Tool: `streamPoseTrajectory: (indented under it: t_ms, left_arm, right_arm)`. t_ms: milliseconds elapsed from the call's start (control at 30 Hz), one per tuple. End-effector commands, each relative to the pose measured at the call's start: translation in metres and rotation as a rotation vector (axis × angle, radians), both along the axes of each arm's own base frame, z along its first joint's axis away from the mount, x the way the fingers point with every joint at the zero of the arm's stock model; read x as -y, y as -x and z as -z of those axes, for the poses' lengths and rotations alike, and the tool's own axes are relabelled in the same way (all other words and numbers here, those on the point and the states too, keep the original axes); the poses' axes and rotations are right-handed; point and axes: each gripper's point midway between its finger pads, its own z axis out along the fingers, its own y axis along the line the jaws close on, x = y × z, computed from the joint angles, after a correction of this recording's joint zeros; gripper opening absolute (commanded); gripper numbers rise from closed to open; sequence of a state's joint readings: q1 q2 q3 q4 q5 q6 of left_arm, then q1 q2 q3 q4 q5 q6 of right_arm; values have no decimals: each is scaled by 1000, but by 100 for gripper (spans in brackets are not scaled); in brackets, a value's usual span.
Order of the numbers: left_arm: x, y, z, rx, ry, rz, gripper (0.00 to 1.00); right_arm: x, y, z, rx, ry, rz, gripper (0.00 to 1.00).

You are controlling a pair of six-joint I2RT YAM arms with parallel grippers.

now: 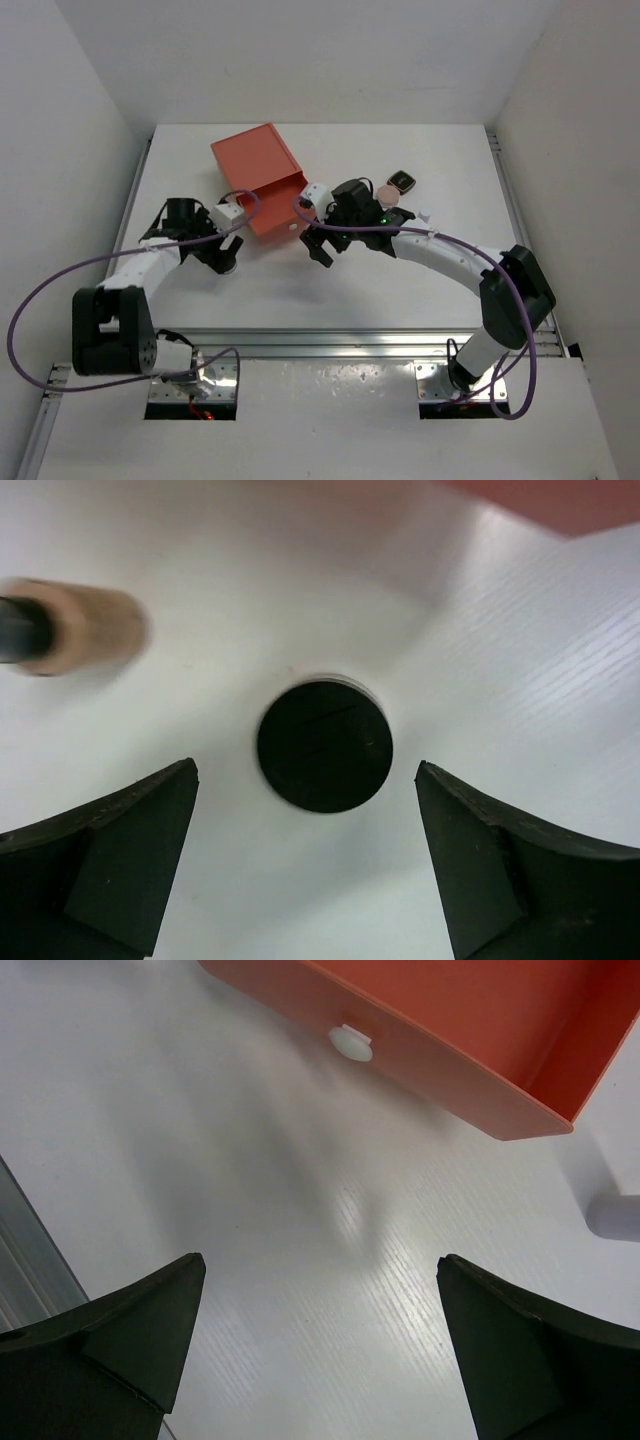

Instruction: Organize the makeup

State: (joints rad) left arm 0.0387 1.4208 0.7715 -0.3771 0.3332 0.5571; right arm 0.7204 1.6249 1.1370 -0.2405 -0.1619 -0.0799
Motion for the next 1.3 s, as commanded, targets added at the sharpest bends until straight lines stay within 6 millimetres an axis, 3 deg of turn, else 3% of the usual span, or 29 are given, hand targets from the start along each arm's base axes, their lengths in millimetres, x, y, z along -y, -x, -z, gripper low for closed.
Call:
streamPoseTrajectory:
  t_ms: [0, 100, 200, 300, 433, 500, 567, 600, 633, 833, 1033, 1267]
  left_arm:
    - [0, -5, -47, 149, -5, -9, 96]
    - [-8, -7, -63, 185, 17, -99, 96]
    - [-17, -26, -91, 250, 95, -258, 96]
    - [-25, -41, -97, 232, 165, -417, 96]
    - [-44, -62, -86, 179, 161, -595, 96]
    - [-49, -73, -87, 180, 153, -619, 96]
    - [-50, -82, -72, 145, 145, -622, 96]
    - [-51, -91, -75, 157, 148, -621, 96]
    - [-55, -94, -61, 125, 129, -645, 96]
    - [-68, -112, -40, 138, 66, -663, 93]
    - [-62, -124, -29, 152, 57, -628, 79]
    - [-62, -127, -23, 149, 58, -627, 52]
  right_arm:
    - [0, -6, -13, 33, -20, 12, 99]
    - [-1, -5, -13, 33, -23, 10, 99]
    - [-4, -7, -14, 35, -31, 4, 99]
    - [-5, -6, -14, 30, -34, -1, 99]
    - [-5, -5, -15, 35, -29, -14, 99]
    - [-5, -5, -13, 40, -21, -21, 99]
    - [-3, -6, -14, 47, -18, -16, 99]
    - [-3, -7, -14, 50, -18, -16, 99]
    - [-4, -6, -12, 49, -15, -18, 99]
    - [-2, -8, -13, 65, -5, -18, 99]
    - [0, -10, -10, 67, 10, -13, 99]
    - [1, -11, -8, 65, 18, -4, 99]
